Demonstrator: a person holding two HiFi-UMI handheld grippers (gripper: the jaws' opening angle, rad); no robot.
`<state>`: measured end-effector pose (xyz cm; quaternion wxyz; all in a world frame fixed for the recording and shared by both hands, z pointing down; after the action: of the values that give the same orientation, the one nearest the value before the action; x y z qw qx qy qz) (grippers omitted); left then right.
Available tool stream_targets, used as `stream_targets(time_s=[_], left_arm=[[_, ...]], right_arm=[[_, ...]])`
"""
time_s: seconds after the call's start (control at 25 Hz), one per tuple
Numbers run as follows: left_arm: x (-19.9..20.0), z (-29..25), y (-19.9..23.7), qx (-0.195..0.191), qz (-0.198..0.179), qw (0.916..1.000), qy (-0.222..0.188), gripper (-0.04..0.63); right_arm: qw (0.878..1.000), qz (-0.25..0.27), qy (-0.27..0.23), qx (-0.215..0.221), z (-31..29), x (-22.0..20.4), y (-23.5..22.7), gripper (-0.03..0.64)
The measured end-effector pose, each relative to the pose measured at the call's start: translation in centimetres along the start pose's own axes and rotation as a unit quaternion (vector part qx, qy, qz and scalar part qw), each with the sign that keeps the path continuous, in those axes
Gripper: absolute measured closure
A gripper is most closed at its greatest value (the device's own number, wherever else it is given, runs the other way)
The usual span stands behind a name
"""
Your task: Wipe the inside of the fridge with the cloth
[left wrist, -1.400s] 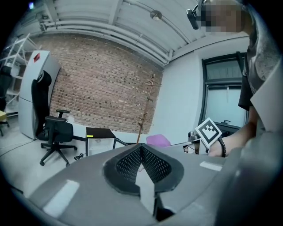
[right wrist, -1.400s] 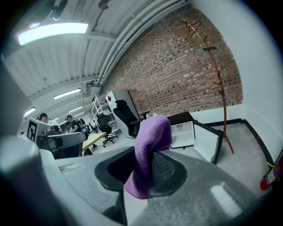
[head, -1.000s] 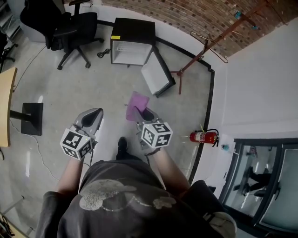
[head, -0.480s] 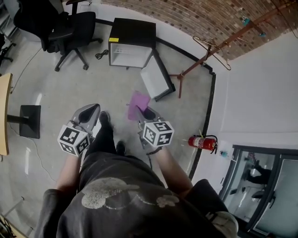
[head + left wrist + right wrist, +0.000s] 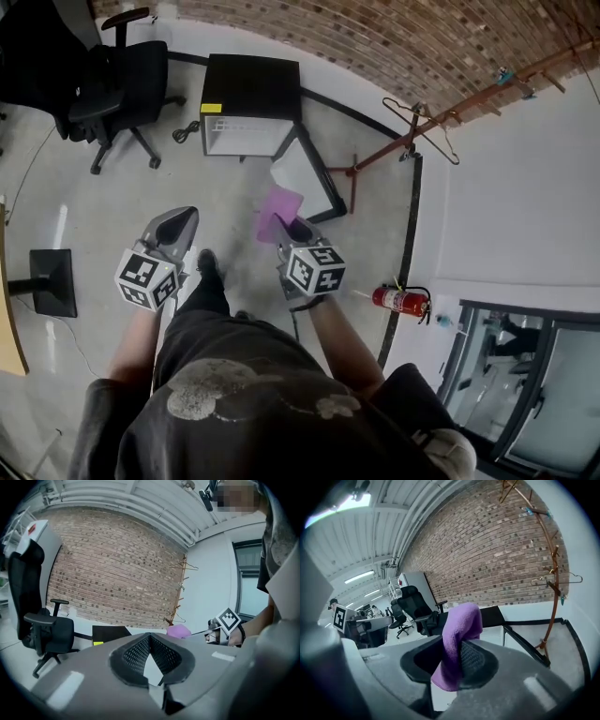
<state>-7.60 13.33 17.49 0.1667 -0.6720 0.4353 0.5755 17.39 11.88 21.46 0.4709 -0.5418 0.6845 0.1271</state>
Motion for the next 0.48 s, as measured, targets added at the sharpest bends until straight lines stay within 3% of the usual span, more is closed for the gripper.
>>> stream_targets(time_s=[0.24, 0.48], left_arm=[[3.0, -4.5, 5.7, -0.014, -0.006, 0.9999, 0.005, 0.578], [4.0, -8.9, 10.5, -0.023, 0.001, 0.9995, 0.021, 0.578]], right_arm=[[0.999, -0.012, -0.022, -0.034, -6.0, 5.9, -2.7, 0.541], [0.999, -0.013, 0.000, -0.052, -11.2, 7.6, -5.0, 0.541]])
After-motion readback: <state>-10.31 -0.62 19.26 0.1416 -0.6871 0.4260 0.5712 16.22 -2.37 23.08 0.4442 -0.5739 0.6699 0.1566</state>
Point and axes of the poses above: the fingertips, and each gripper's own axes: z backward along the fingers, y to its left, x out of its top, the point moved 7 cm from there along z, backward along the fingers, and after that the axes turned 3 degrees about y, right-handed, at the moved point
